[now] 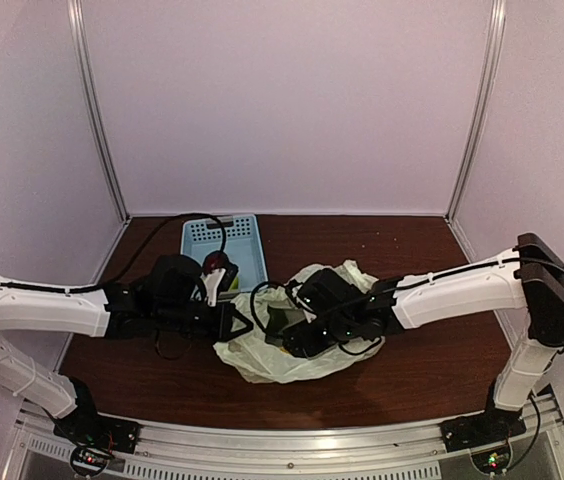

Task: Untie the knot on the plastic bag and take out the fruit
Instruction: Adjust the bag opening on the takeout bag.

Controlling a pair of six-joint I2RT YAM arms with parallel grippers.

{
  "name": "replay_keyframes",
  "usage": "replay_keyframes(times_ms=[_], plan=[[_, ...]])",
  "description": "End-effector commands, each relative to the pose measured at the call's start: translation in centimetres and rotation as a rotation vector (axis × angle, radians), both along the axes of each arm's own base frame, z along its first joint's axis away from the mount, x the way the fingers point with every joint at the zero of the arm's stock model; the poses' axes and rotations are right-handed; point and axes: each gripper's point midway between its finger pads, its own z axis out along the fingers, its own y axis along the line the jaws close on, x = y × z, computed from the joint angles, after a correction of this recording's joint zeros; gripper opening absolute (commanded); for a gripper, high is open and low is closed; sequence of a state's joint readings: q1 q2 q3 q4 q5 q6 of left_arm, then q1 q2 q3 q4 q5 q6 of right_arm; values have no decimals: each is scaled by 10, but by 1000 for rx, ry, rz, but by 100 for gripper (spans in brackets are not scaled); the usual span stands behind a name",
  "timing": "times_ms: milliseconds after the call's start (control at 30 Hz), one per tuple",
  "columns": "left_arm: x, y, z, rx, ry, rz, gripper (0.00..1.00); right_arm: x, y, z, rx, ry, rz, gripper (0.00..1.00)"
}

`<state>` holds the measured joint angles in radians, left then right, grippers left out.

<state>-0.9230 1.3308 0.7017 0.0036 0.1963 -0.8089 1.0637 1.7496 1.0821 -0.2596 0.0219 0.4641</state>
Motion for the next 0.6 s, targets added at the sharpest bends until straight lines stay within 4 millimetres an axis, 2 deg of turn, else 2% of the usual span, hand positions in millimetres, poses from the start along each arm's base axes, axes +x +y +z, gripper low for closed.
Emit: replay_keyframes(times_ms=[0,100,233,333,567], plan=[[-10,11,-10,41,12,-18,0,-20,7,5,9,14,50,90],[-15,16,-17,53,27,-23,0,-32,6,2,11,17,67,93],[-21,23,-27,81,40,-32,0,-40,-3,-17,-51,12,62,93],[-25,31,-36,108,48,-30,0,-43,-6,-25,-72,-7,58,93],[-30,41,-45,113,30,-25,0,-43,-21,-29,-159,-158,15,93]])
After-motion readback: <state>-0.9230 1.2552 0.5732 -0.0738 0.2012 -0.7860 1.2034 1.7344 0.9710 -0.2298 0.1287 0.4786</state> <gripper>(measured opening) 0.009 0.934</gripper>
